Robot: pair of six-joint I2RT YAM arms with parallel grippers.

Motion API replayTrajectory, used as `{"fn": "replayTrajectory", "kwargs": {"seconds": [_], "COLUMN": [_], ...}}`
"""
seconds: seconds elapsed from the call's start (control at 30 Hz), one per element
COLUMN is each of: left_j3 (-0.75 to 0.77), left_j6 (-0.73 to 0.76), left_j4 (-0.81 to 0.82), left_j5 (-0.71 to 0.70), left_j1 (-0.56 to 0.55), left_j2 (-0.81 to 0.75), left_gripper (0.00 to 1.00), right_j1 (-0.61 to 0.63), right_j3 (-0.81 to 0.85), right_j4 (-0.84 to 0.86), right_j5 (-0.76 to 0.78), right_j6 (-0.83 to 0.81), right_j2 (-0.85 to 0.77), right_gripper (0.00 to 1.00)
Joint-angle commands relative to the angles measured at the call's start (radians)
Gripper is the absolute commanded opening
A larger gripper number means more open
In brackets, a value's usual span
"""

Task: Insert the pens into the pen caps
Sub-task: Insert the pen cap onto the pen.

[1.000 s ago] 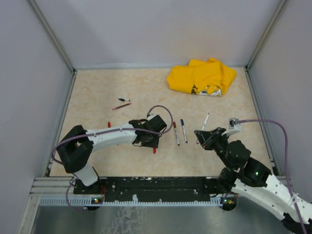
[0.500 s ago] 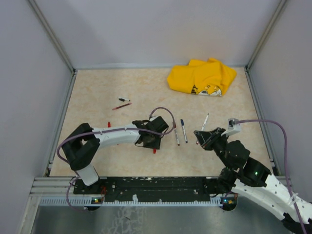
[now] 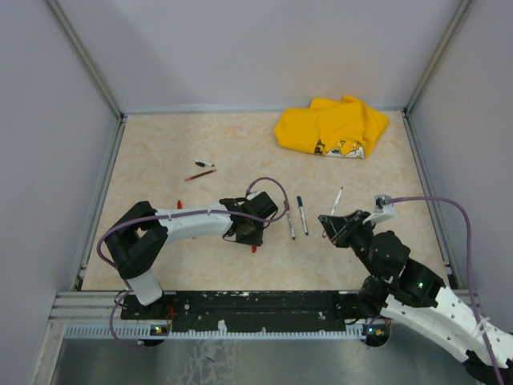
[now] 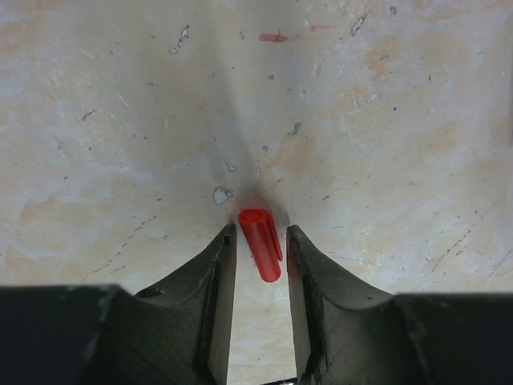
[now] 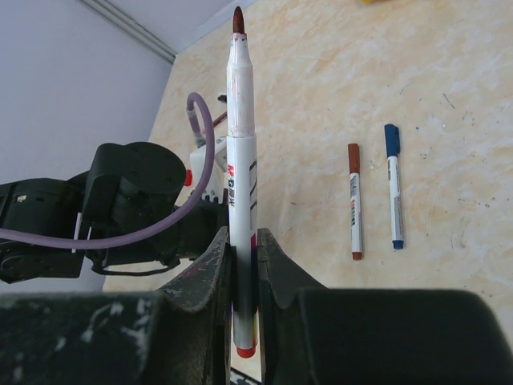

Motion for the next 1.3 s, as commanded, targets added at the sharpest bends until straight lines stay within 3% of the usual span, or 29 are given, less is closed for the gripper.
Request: {"fn": "replayTrajectory", "kwargs": {"seconds": [0.0,0.4,1.27], "left_j3": [0.01,0.01,0.043], "left_j6": [0.002,0.003,0.021], "left_j4": [-0.027,-0.09,-0.059], "left_j5": [-0.015,-0.008,-0.014], "left_j1": [0.003,-0.016,-0.028], "left_j2": [0.017,-0.002,0.074], "left_gripper": [0.36,0.36,0.34], "right_j1": [0.009,0.01,0.009], "right_j3": [0.0,-0.009,0.006], "right_j4": [0.034,0.045,0.043], "right_j5": [0.017,0.014,0.009], "right_j6": [0.013,0.017,0.01], "right_j2": [0.007,0.01,0.024], "right_gripper": [0.0,0.0,0.0]}}
